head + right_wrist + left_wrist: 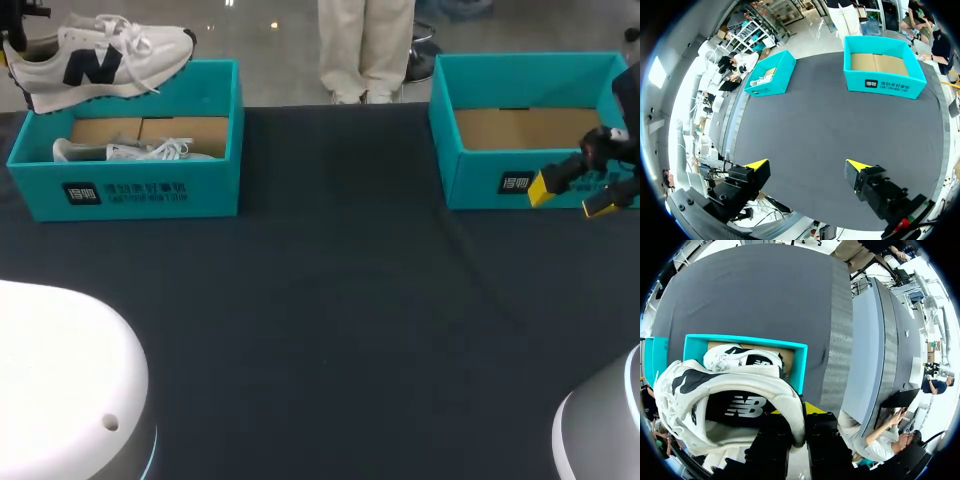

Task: Take the shoe out of the shoebox, open the shoe tongue, remove and reinsert the insole, then place the shoe into the shoebox

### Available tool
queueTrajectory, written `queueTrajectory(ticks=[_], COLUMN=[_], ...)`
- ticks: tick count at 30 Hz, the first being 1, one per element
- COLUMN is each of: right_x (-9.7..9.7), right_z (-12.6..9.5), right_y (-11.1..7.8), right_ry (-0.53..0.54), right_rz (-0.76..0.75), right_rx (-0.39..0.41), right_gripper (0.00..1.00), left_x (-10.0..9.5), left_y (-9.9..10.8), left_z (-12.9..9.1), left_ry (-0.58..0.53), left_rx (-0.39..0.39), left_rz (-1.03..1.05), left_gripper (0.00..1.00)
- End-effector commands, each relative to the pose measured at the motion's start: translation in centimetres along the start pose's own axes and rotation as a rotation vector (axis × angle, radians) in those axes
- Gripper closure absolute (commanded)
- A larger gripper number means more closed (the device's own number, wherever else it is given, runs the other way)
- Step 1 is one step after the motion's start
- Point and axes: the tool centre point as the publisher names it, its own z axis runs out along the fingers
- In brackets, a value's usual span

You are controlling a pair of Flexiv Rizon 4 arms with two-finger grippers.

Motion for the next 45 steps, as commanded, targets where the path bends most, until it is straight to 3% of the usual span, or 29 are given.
queueTrajectory(ticks=[1,15,23,45], right_x=[0.0,0.0,0.0,0.0], right_z=[0.1,0.1,0.1,0.1], right_y=[0.3,0.3,0.3,0.3], right_ry=[-0.001,-0.001,-0.001,-0.001], right_rz=[0.001,0.001,0.001,0.001], right_rx=[0.005,0.005,0.005,0.005], right_gripper=[0.0,0.0,0.0,0.0], left_x=[-0.2,-0.3,-1.4,-2.9], left_y=[0.5,5.3,7.3,9.3], left_z=[0.1,2.0,2.8,6.3], left_ry=[0.015,0.043,0.076,0.109], left_rx=[-0.037,-0.127,-0.198,-0.165], left_rz=[0.053,0.15,0.251,0.235], left_gripper=[1.0,1.0,1.0,1.0])
